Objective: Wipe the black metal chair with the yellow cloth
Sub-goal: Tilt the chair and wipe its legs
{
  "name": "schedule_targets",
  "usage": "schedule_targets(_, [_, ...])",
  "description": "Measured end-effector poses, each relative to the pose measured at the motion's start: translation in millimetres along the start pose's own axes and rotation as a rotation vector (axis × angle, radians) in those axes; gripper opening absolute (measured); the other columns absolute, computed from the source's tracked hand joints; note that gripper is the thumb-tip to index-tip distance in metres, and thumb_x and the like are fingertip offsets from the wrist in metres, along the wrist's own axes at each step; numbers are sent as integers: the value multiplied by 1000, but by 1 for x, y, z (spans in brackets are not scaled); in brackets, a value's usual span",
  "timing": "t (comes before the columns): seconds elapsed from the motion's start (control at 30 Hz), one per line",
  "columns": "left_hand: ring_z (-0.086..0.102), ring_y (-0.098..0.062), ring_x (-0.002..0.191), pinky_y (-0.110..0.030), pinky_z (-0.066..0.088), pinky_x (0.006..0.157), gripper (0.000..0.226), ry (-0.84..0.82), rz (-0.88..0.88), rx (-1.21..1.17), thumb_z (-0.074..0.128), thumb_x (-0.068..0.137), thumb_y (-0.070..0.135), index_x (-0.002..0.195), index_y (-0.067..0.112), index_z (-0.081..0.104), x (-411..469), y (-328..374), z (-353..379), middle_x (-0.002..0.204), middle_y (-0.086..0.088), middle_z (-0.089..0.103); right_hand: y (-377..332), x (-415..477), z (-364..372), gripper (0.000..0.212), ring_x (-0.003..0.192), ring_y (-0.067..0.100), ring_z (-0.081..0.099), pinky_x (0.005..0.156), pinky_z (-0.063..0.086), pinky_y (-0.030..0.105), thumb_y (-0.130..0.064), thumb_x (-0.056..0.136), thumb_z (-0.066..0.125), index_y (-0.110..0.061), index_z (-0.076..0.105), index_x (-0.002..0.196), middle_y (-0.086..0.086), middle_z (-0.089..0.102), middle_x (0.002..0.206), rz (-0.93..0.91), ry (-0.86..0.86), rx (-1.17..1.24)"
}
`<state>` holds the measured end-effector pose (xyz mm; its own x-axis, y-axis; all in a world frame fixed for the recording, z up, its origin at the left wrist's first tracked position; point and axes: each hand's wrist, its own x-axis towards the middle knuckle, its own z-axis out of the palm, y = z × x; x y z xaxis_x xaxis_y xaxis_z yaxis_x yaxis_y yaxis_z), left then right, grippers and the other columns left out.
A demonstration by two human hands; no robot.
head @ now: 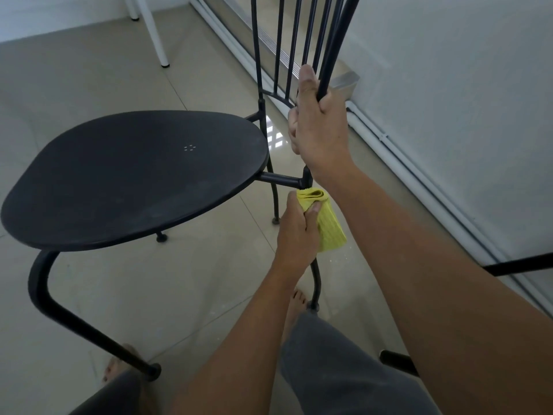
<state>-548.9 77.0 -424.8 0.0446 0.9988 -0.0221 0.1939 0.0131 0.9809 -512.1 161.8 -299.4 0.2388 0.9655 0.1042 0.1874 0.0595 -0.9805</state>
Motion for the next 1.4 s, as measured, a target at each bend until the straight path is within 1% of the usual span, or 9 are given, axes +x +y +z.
schedule_targets(0.2, [50,-8,62,-25,38,58,21,-32,-197,46,44,101,30,113,12,44,-32,-60,27,74,6,49,5,-4,1,49,41,10,36,43,32,22,-43,106,34,-17,39,64,6,39,54,-12,26,-2])
schedule_targets(0.37, [61,-30,105,-32,47,82,36,-253,-442,202,44,101,30,130,9,42,-71,-107,47,114,-10,62,4,-4,2,49,40,10,33,41,31,23,-42,106,34,-18,36,64,6,37,52,-27,20,15])
schedule_targets(0.63, [57,-16,76,-29,40,65,12,-199,-302,178,47,100,26,107,17,46,-50,-78,27,85,4,57,7,-8,0,50,40,14,34,41,31,25,-42,107,33,-16,37,64,7,37,51,-48,22,11])
schedule_targets(0.8, [55,-13,75,-27,40,61,12,-126,-105,194,44,101,26,104,15,46,-14,-21,-5,89,-4,59,5,-7,1,51,39,13,35,39,30,23,-41,107,32,-14,38,63,1,37,47,-45,19,-6])
schedule_targets(0.9, [57,-16,88,-32,46,76,16,-115,-41,166,43,100,23,109,11,49,8,12,-19,97,-4,60,3,-4,3,51,41,14,35,42,31,26,-41,107,33,-16,37,63,2,37,48,-34,31,-16])
schedule_targets(0.97, [58,-16,93,-35,45,84,19,-105,-53,134,42,100,22,113,10,48,11,19,-20,101,-1,60,1,-2,4,50,41,14,35,42,31,27,-41,107,34,-16,37,63,2,36,48,-19,31,-10])
schedule_targets(1.1, [53,1,78,-10,40,63,12,-30,-63,48,38,103,23,115,25,36,2,10,-2,90,7,53,3,1,2,51,41,13,35,42,31,24,-42,107,32,-18,39,62,6,37,50,-12,29,-44])
schedule_targets(1.3, [55,-21,78,-29,42,64,32,-62,-285,28,38,102,32,128,14,35,-39,-69,38,86,1,54,4,10,5,52,42,12,35,45,32,26,-46,106,32,-18,35,62,2,36,49,5,24,-51])
schedule_targets(1.4, [62,-29,95,-40,49,80,43,-150,-437,98,39,102,34,137,12,30,-59,-99,56,108,-9,61,4,17,8,51,42,12,34,45,32,26,-44,106,32,-19,33,61,-3,34,46,-4,29,-46])
